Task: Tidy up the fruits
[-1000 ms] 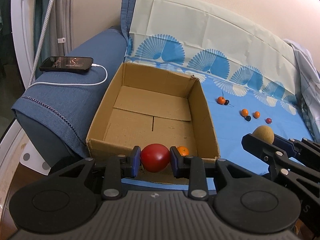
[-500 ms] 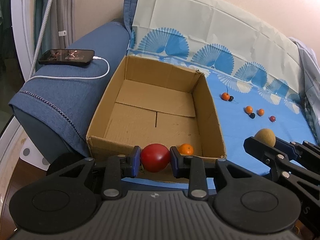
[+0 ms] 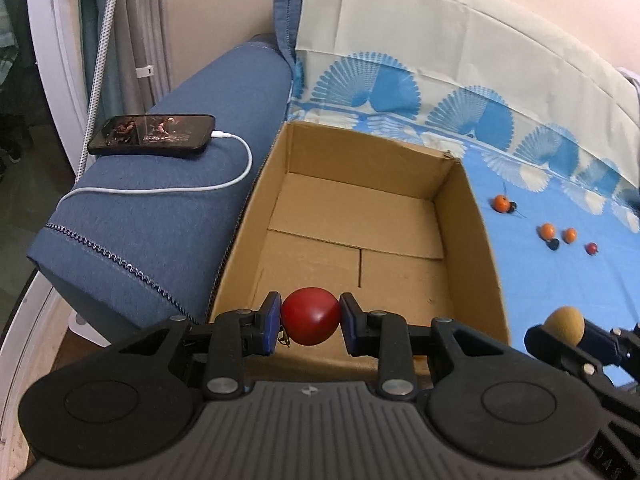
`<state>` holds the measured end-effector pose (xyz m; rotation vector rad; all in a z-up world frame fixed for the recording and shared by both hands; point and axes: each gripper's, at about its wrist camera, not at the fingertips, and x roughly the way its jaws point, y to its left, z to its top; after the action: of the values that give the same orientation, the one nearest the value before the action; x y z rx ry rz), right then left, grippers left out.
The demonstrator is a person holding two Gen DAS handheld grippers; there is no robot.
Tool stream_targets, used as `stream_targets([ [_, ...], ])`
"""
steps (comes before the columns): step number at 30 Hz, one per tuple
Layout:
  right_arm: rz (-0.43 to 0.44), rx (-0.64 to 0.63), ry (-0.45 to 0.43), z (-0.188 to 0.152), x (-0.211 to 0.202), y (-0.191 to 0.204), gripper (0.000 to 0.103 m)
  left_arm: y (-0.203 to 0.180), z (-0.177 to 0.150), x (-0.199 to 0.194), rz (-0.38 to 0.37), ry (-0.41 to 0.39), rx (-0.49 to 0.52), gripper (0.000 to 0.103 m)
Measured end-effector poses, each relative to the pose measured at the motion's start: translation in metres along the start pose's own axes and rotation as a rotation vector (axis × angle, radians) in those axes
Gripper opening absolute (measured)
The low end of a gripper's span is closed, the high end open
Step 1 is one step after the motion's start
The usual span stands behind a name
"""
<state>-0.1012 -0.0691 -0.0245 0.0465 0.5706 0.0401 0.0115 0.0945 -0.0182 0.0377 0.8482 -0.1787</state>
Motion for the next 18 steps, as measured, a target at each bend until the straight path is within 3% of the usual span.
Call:
stream_targets([
  [6, -0.003, -0.014, 0.03, 0.007, 0.031, 0.001, 0.028, 0.006, 0.014, 0.025, 0.003, 0.024, -0.02, 0.035],
  [18, 0.003, -0.004, 0.118, 0.008, 0.101, -0.004, 0.027, 0.0, 0.031, 0.087, 0.028, 0.11, 0.032, 0.035],
])
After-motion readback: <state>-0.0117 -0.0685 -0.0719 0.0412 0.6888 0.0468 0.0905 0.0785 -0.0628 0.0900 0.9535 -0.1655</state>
